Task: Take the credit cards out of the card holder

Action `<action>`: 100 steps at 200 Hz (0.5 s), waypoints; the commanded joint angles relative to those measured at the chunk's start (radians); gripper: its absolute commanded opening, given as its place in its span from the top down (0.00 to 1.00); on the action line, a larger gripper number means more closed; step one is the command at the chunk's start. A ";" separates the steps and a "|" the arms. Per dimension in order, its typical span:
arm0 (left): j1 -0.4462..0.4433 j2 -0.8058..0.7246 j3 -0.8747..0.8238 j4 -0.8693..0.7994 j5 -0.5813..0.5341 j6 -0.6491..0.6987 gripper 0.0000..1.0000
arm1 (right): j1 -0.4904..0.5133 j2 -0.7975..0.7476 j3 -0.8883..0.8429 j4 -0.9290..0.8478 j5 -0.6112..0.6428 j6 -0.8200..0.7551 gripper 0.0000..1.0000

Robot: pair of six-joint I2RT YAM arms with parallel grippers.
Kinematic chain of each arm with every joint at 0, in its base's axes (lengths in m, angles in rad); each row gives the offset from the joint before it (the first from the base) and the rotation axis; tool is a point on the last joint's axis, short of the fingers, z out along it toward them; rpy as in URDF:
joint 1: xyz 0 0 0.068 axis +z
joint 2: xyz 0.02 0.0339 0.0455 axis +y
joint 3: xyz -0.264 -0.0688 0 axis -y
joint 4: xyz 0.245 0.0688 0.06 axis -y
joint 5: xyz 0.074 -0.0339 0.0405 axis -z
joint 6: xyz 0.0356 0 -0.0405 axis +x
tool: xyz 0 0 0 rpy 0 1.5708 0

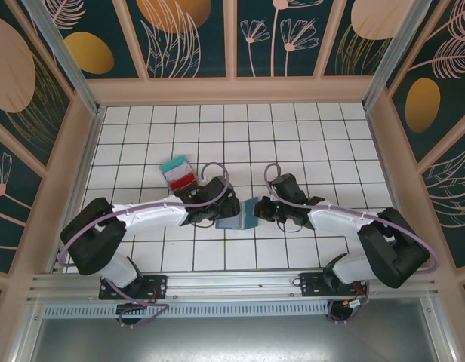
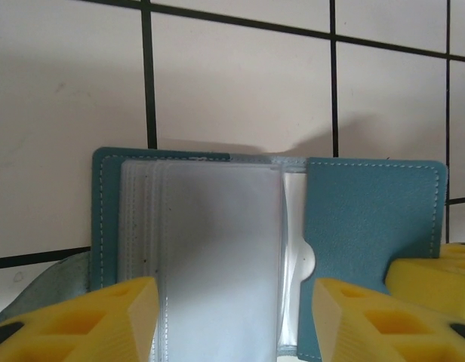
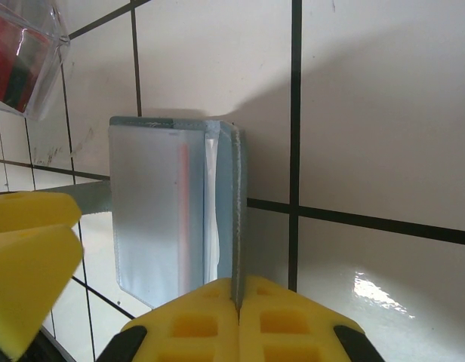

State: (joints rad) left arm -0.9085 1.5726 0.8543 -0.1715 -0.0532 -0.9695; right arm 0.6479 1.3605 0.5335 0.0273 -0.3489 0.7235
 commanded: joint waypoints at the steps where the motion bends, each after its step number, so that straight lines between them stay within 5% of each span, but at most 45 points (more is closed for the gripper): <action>1: 0.006 0.026 -0.009 0.026 0.023 0.018 0.43 | 0.004 0.002 -0.017 0.024 -0.007 0.019 1.00; 100: 0.007 0.094 0.007 -0.003 0.035 0.022 0.46 | 0.006 0.011 -0.015 0.032 -0.008 0.019 1.00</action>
State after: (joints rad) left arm -0.9085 1.6424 0.8543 -0.1711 -0.0425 -0.9672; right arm 0.6479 1.3605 0.5335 0.0303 -0.3489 0.7383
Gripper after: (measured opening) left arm 0.542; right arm 0.053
